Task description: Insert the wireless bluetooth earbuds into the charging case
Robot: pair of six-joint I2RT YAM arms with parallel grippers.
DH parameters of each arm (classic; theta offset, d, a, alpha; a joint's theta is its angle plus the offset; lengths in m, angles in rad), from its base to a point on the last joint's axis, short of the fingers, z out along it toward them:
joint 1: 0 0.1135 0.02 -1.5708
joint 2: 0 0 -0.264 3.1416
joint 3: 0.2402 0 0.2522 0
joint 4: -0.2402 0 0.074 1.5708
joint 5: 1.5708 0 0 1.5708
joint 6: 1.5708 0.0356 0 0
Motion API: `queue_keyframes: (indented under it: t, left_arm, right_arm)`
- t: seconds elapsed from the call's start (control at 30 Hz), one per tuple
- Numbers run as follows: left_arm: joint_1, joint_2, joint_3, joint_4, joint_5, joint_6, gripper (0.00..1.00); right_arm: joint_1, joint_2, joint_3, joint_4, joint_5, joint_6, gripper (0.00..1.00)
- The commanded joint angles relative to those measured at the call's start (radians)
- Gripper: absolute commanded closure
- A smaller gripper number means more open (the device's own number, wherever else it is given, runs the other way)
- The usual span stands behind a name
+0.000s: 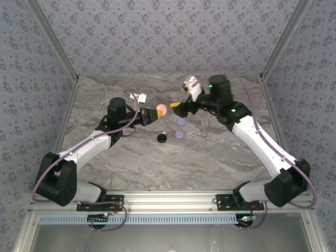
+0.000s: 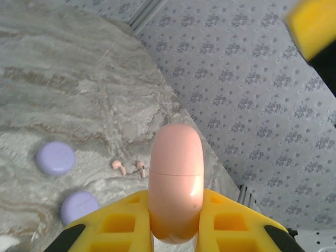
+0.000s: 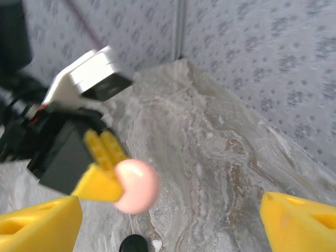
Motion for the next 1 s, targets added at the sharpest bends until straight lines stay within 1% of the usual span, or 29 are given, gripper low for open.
queue_keyframes:
  t: [0.0, 0.17, 0.23, 0.37, 0.73, 0.97]
  left_arm:
    - [-0.056, -0.076, -0.019, 0.084, -0.085, 0.176, 0.95]
    - [-0.084, -0.094, -0.051, 0.181, -0.102, 0.194, 1.0]
    - [-0.09, -0.095, -0.05, 0.195, -0.096, 0.197, 1.0]
    - [-0.104, -0.092, -0.036, 0.175, -0.077, 0.216, 1.0]
    - [-0.13, -0.089, -0.012, 0.14, -0.027, 0.262, 1.0]
    - [-0.136, -0.09, -0.011, 0.135, -0.019, 0.275, 1.0]
  right_arm:
    - [-0.041, -0.043, -0.08, 0.074, -0.182, 0.252, 0.1]
    - [-0.031, -0.074, -0.154, 0.098, -0.166, 0.292, 0.1]
    - [-0.026, -0.071, -0.177, 0.114, -0.156, 0.305, 0.1]
    - [-0.011, -0.05, -0.19, 0.127, -0.135, 0.317, 0.1]
    - [-0.009, 0.014, -0.148, 0.141, -0.098, 0.332, 0.12]
    - [-0.055, 0.05, -0.123, 0.134, -0.11, 0.346, 0.12]
